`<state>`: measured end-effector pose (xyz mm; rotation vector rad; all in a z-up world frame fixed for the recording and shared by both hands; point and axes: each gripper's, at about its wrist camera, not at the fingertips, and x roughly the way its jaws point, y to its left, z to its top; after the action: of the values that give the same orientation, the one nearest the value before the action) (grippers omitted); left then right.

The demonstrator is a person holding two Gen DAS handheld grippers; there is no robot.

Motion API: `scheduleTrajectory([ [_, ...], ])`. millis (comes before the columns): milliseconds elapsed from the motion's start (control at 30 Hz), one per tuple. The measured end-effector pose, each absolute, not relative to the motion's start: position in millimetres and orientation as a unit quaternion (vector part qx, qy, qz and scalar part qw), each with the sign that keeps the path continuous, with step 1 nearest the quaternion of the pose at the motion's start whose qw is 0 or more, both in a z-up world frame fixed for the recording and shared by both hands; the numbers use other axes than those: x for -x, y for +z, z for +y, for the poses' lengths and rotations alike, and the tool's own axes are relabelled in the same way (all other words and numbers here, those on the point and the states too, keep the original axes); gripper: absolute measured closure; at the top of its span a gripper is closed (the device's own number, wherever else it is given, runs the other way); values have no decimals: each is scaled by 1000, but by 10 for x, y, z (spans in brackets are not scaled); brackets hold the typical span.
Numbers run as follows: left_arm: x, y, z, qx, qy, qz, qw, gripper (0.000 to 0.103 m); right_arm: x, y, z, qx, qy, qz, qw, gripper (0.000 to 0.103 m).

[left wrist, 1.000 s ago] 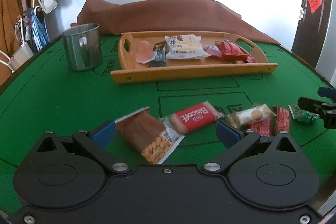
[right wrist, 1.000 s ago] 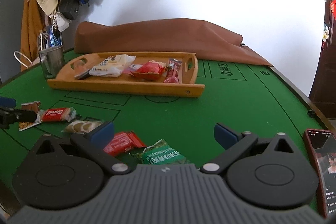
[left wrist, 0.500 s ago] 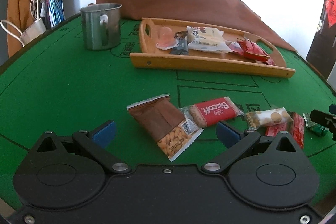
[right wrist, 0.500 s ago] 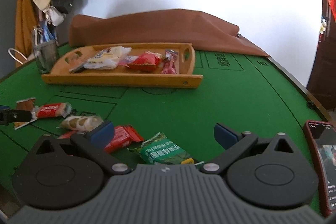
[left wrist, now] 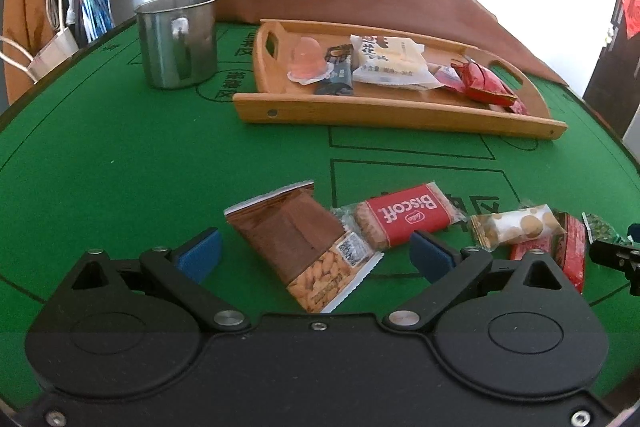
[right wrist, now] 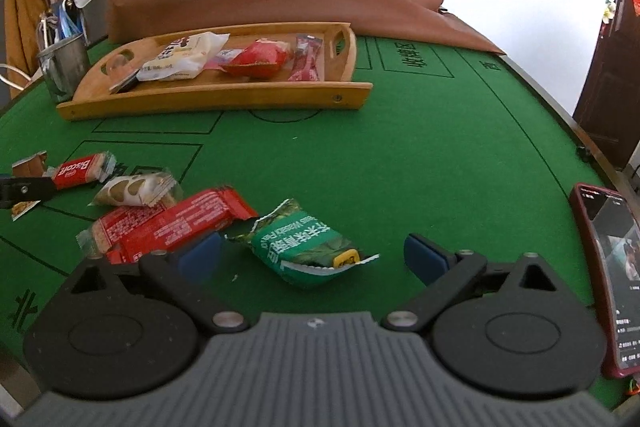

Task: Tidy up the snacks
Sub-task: 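Grasp the brown almond bag with the left gripper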

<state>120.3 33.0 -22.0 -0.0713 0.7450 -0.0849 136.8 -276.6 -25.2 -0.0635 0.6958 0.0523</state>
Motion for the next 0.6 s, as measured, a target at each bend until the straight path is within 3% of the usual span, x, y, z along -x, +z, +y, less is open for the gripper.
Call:
scheduleTrajectory([
  [300,-1208,-227,272,6,-40,354,934,26,-1387,-270,-2701,46,31,343,938,6],
  [400,-1200,-214,290,12,-50,349,936,39,-1389,-271,-2700,45,31,343,938,6],
  [467,-1192,-203,300,15,-54,348,936,57,-1388,-271,-2698,45,31,343,938,7],
  [600,-1176,-161,347,24,-54,343,938,66,-1385,-268,-2701,46,31,342,938,7],
])
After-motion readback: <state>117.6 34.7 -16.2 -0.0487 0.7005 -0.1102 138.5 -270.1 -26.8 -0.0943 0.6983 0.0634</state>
